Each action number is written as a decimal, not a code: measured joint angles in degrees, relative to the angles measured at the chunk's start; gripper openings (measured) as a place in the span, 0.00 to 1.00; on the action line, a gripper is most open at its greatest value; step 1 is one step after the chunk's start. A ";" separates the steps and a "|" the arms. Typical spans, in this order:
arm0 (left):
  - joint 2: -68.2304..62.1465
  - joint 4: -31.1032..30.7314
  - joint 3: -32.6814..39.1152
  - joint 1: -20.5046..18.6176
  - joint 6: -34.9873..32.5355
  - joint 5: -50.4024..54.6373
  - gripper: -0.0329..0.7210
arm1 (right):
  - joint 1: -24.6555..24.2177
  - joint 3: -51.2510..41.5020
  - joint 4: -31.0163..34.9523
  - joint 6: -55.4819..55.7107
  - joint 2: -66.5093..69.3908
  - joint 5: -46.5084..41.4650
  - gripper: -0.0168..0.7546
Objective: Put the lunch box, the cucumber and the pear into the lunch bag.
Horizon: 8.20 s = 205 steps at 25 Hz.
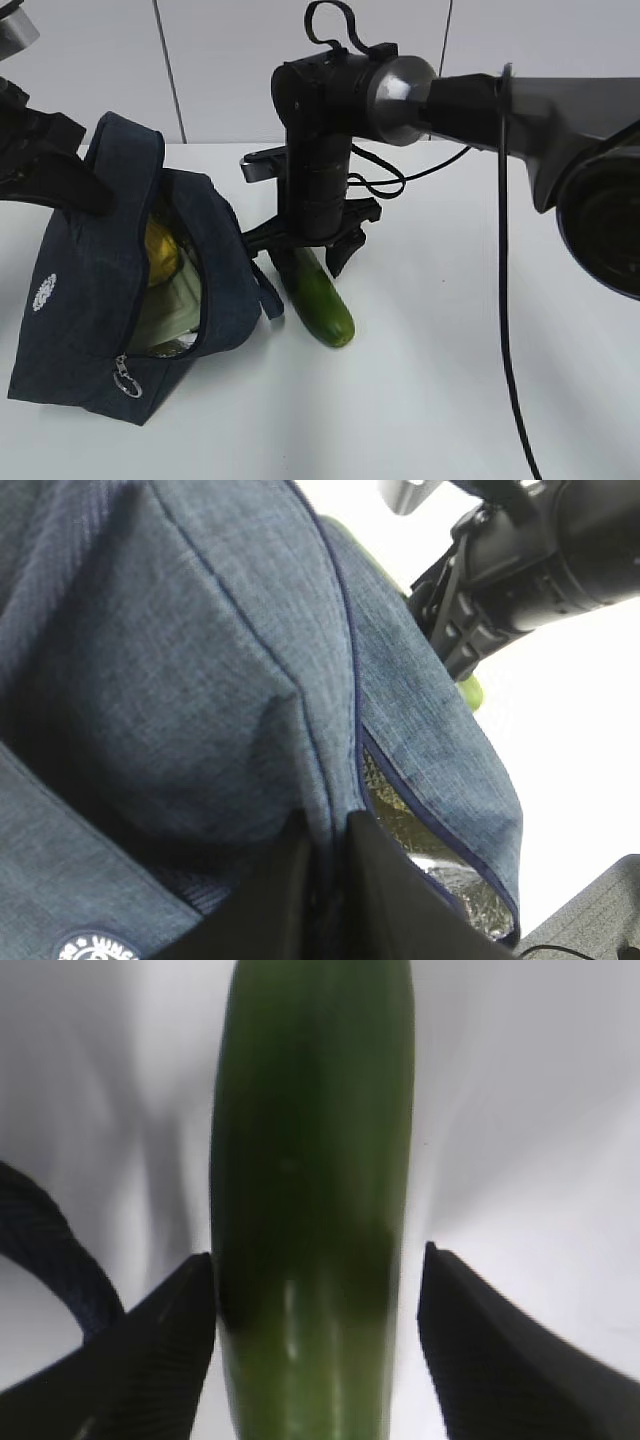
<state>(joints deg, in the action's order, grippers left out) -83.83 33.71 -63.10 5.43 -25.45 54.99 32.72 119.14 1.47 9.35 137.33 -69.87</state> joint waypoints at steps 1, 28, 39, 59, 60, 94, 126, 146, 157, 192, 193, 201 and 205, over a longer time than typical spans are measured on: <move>0.00 -0.05 0.00 0.00 0.00 0.00 0.07 | 0.00 0.00 0.00 -0.14 0.23 0.00 0.66; 0.00 -0.11 0.00 0.00 -0.02 -0.22 0.07 | -4.00 11.45 4.34 -4.02 -2.63 -0.55 0.55; 0.00 -0.13 0.00 0.00 -0.19 -0.28 0.07 | -4.00 18.53 22.94 -9.35 -4.92 -1.57 0.55; 0.00 -0.31 0.00 0.00 -0.19 -0.70 0.07 | -3.09 11.06 25.42 -14.28 -9.87 -1.99 0.55; 0.00 -0.31 0.00 0.00 -0.19 -0.70 0.07 | -3.09 11.06 25.18 -14.36 -10.63 -1.99 0.55; 0.00 -0.31 0.00 0.00 -0.19 -0.64 0.07 | -2.72 -30.16 60.66 -41.00 -24.26 26.29 0.55; 0.00 0.09 0.00 0.00 -0.37 -0.64 0.07 | 2.10 -30.16 60.58 -46.21 -16.79 29.39 0.55; 0.00 0.22 0.00 0.00 -0.62 -0.21 0.07 | 2.50 -28.01 57.72 -47.24 -16.79 26.99 0.62; 0.00 0.17 0.00 0.00 -0.69 -0.02 0.07 | 2.50 -27.88 56.13 -48.56 -16.79 25.65 0.81; 0.00 -0.39 0.00 0.00 -1.04 -0.25 0.07 | 1.31 -7.37 16.57 -26.86 -16.58 7.99 0.79; 0.00 -0.39 0.00 0.00 -1.04 -0.25 0.07 | 1.31 -7.37 16.28 -26.82 -16.28 7.99 0.79; 0.00 -0.39 0.00 0.00 -1.04 -0.25 0.06 | 1.31 -7.37 16.63 -26.60 -12.63 8.09 0.78; 0.00 -0.39 0.00 0.00 -1.04 -0.25 0.06 | 1.31 -7.37 16.77 -26.60 -10.87 8.30 0.59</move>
<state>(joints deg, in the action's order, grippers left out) -83.83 33.32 -63.10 5.43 -26.50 54.73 34.03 111.78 18.24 -17.25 126.46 -61.57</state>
